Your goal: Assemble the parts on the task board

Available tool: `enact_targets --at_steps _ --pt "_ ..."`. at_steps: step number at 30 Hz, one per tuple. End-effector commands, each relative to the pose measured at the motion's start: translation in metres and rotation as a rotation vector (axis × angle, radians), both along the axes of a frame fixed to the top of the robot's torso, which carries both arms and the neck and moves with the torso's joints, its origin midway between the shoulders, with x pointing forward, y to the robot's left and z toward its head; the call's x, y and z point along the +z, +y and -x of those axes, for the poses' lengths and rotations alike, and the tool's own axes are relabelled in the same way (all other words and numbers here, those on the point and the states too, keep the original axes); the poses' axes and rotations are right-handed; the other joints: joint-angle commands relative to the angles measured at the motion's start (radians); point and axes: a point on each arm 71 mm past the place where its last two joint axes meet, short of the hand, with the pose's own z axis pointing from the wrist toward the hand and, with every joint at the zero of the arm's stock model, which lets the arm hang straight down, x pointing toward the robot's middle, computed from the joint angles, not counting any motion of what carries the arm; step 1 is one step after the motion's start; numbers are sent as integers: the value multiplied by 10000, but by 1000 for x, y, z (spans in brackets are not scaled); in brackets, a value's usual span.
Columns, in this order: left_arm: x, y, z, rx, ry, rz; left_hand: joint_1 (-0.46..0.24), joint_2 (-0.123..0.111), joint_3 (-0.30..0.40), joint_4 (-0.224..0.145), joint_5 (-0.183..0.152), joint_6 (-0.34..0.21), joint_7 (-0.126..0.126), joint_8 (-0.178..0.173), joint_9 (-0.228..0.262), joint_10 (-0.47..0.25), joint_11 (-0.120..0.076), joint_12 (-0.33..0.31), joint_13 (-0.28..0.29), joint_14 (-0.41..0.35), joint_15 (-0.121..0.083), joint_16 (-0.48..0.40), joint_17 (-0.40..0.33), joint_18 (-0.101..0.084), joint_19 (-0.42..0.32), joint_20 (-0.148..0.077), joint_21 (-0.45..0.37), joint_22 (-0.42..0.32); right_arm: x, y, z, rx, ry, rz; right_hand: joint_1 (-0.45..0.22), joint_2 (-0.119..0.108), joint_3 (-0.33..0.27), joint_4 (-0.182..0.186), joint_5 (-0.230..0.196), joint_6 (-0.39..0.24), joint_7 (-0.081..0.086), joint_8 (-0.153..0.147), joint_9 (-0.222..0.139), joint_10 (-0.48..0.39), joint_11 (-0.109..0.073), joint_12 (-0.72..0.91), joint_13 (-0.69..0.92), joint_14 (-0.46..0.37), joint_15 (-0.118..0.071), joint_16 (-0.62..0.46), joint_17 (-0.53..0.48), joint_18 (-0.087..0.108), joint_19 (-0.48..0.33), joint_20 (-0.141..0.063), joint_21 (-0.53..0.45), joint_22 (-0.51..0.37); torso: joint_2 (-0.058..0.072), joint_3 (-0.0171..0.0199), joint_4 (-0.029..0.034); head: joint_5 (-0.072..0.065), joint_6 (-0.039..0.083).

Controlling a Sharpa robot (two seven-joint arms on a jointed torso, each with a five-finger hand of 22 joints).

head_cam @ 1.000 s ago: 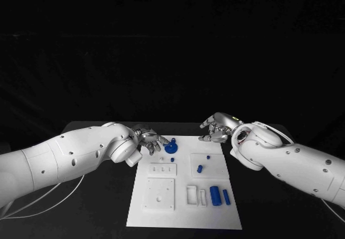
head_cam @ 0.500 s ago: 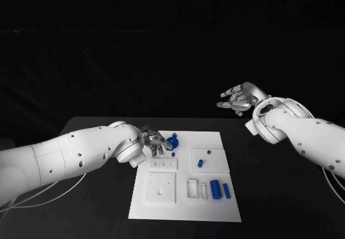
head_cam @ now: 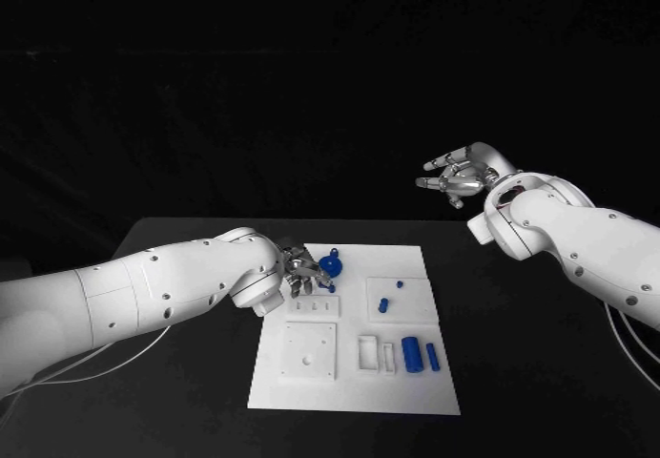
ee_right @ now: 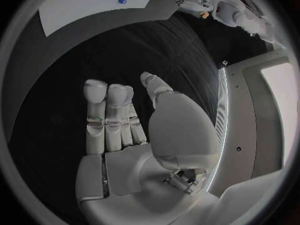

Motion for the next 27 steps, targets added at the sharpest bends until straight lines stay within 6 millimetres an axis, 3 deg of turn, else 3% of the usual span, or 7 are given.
enact_targets --at_steps 1,13,27 --pt "-4 0 -1 146 -168 -539 26 -16 272 -292 14 1632 -1114 -51 3812 387 -166 151 20 103 -18 31 89 26 120 10 -114 153 0 3 -1 113 -23 -274 -75 21 4 -83 64 41 0 -9 8 3 -64 -17 -22 -17 -28 -21 -8 102 423 -1 -47 698 6 2 -15 0 -61" --pt "-20 2 -3 428 -22 -782 -44 57 127 -205 -132 2044 -1241 -4 4204 389 -197 803 69 225 13 315 615 114 410 162 -741 1011 -1 6 -2 203 81 -302 -109 9 25 -97 322 38 2 -10 7 -14 -64 -17 -51 -30 -32 -26 -8 98 422 -6 -83 698 18 -4 2 -10 -124" --pt "-35 1 -3 560 286 -915 -99 151 116 -257 -135 2239 -1316 32 4736 384 -226 1120 96 355 16 399 1042 159 746 230 -1567 2128 -2 5 -3 154 161 -306 -128 15 47 -126 440 30 4 -9 7 -20 -66 -8 -66 -31 -33 -20 -2 95 424 -7 -89 702 22 -14 8 -16 -217"
